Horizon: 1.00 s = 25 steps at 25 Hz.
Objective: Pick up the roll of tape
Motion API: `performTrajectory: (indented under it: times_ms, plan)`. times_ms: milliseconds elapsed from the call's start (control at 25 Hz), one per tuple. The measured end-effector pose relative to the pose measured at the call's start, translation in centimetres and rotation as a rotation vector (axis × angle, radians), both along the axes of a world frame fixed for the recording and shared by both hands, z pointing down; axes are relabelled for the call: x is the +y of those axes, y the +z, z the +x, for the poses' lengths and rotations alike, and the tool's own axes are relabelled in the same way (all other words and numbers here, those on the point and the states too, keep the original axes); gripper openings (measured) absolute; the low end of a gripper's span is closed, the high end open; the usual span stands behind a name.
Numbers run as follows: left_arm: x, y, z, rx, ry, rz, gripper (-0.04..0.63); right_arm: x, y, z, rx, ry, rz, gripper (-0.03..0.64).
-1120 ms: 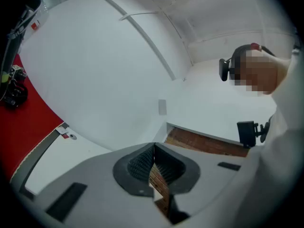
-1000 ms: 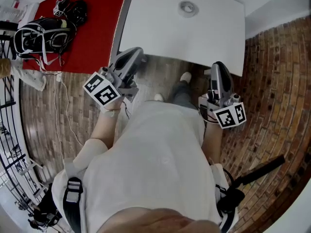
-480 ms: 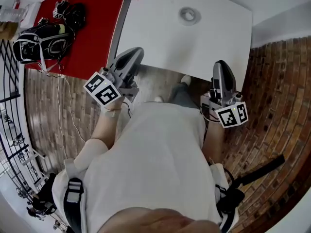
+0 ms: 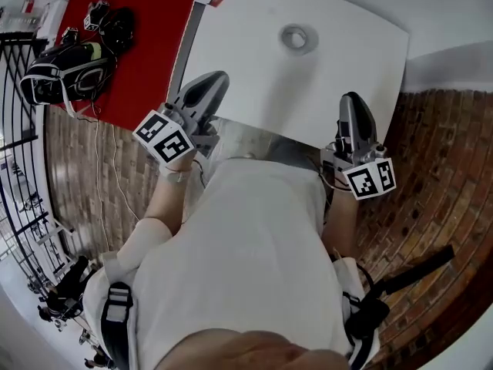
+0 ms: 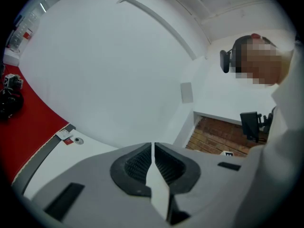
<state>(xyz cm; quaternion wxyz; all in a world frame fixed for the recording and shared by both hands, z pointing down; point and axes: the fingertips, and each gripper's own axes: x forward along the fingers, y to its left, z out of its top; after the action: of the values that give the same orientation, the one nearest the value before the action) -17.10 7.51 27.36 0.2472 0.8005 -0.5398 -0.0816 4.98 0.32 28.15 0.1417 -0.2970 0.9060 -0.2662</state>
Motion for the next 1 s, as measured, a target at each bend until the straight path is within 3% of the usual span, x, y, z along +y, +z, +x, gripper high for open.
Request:
performTrajectory:
  times_ms: [400, 760, 1000]
  plan:
    - [-6.3, 1.3, 1.2, -0.079, -0.052, -0.060, 0.011, -7.0, 2.8, 0.3, 0.018, -0.100, -0.055, 0.044]
    - [-8.7, 1.8, 2.5, -0.189, -0.069, -0.073, 0.012, -9.4, 4.6, 0.6, 0.019, -0.169, -0.078, 0.044]
    - [-9.8, 2.0, 3.0, -0.257, -0.028, -0.099, 0.082, -9.4, 5.4, 0.9, 0.004, -0.163, -0.096, 0.044]
